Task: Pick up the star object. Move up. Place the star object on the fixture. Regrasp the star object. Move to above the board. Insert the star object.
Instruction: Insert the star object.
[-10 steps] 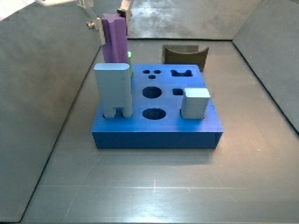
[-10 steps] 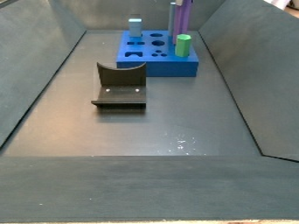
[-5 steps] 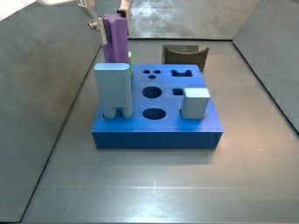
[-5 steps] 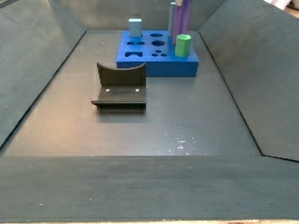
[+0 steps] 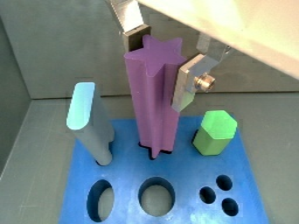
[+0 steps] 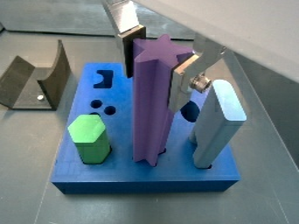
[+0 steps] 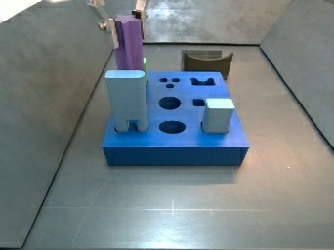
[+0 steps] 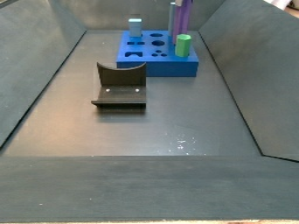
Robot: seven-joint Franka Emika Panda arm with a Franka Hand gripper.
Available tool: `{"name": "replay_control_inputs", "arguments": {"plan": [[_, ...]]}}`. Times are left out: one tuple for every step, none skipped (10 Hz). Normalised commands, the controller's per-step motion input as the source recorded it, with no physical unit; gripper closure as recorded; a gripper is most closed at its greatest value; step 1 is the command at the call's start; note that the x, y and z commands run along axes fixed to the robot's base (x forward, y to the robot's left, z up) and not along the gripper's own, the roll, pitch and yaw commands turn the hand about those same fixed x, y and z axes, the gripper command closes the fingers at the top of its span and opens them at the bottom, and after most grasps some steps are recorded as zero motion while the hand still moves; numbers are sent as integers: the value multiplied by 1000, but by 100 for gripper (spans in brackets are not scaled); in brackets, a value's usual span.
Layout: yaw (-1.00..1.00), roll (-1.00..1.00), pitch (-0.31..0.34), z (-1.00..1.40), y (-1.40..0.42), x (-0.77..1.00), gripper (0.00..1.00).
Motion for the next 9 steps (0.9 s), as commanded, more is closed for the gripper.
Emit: {"name": "replay_control_inputs", "arguments": {"plan": [[-97,-70,-47,29,0,-74,100],[-89,-76,-81,140,0,-126,100],[-29,-53,-51,43,0,0,100],[-100,-61,-10,6,0,17,100],[-200,-60,-19,71,0,0,100],[-217,-73,-34,49,0,0,100],[-271,-140,-76,0,-3,17,100],[-277,-130,-70,0,-23,77,100],[-166,-81,-36,-66,0,120,100]]}}
